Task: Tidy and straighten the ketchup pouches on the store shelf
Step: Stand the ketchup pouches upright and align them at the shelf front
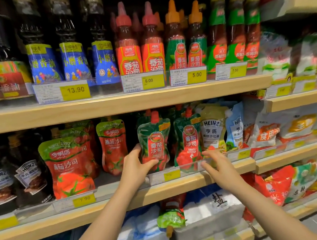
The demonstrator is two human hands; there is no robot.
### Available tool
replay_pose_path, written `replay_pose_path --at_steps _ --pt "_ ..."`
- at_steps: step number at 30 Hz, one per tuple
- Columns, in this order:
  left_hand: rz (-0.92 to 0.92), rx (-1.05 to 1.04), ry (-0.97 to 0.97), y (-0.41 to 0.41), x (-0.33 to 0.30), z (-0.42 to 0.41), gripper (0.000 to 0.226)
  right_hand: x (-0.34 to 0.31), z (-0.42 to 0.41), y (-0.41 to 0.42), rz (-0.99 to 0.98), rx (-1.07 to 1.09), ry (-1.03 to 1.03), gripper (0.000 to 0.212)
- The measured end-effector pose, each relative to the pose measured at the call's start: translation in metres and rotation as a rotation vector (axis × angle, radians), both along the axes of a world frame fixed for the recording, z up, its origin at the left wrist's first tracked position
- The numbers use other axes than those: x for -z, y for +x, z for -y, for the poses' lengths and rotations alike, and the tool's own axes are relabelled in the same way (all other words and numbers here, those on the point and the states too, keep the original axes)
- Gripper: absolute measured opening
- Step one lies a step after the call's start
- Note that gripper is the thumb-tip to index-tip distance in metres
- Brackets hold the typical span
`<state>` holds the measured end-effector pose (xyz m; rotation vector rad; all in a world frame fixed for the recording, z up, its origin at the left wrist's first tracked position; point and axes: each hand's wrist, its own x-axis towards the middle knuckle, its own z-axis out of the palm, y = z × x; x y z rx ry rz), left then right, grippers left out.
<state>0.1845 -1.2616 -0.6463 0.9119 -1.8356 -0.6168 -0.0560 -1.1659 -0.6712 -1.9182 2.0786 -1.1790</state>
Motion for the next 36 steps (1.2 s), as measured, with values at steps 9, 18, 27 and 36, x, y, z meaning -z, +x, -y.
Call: replay_pose_path --at_steps 9,18,27,36 --pt "0.214 0.011 0.196 0.0 0.013 0.02 0.056 0.018 0.017 0.0 -0.124 0.14 -0.165 0.017" --pt "0.262 -0.164 -0.005 0.01 0.017 -0.01 0.061 0.011 0.001 0.006 -0.022 0.064 -0.165 0.022" --pt "0.542 -0.043 -0.348 0.077 0.155 -0.074 0.03 0.122 -0.052 0.064 -0.017 -0.183 -0.03 0.03" --pt "1.047 -0.126 -0.27 0.095 0.218 -0.07 0.081 0.171 -0.02 0.102 -0.14 -0.173 0.133 0.062"
